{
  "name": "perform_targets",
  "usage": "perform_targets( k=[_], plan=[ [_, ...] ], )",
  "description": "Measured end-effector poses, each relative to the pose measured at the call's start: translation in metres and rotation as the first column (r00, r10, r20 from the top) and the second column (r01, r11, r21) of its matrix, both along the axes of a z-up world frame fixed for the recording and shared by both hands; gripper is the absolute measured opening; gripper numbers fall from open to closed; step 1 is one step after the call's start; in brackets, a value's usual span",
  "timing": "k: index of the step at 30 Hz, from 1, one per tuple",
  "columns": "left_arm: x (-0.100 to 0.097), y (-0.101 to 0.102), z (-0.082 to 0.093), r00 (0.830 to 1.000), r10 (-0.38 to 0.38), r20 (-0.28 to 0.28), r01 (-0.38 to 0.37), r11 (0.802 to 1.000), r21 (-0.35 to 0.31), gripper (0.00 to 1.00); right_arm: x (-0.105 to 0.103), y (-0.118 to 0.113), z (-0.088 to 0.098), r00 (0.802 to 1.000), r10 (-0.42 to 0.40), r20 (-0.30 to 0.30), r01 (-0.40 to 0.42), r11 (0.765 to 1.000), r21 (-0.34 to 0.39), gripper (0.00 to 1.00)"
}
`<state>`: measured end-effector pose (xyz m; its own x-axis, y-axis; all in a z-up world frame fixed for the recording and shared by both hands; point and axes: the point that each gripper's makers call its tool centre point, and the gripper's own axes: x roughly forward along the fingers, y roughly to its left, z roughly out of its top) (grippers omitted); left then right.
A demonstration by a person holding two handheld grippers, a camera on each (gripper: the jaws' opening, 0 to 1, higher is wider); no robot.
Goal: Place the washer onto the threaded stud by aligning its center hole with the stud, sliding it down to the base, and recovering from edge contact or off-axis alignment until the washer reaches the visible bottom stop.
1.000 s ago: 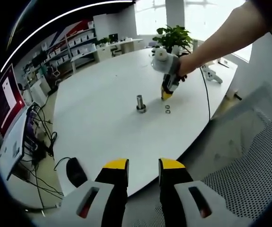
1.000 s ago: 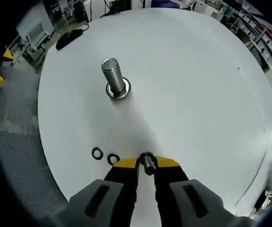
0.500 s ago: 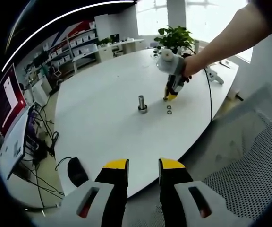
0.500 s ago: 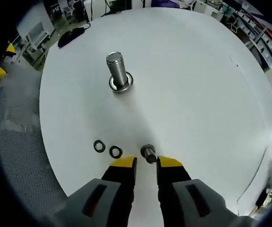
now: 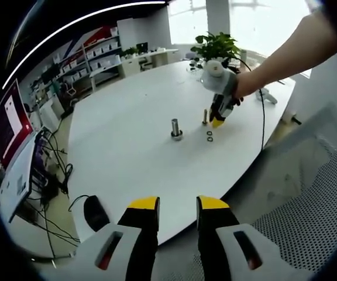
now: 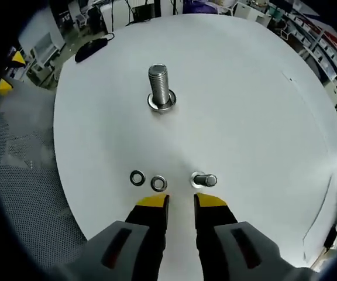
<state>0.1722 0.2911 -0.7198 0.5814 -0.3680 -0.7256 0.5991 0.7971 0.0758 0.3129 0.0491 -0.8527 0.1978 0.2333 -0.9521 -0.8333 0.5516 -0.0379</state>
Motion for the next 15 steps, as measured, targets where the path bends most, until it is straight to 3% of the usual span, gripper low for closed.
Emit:
perform_targets(
  k=[10,15],
  plan=[
    [0.002,0.002,0.003,1.000,0.016,0.011,-0.016,1.000,-0.013,0.22,-0.004,0.015,-0.006,1.000,0.024,-0.014,-0.023,0.999,0.042,0.21],
    [0.003,0.001,0.005,1.000,0.020,0.015,-0.020,1.000,-0.019,0.22,-0.003,0.017,-0.013,0.999,0.050,-0.006,-0.050,0.999,0.013,0.21]
  ],
)
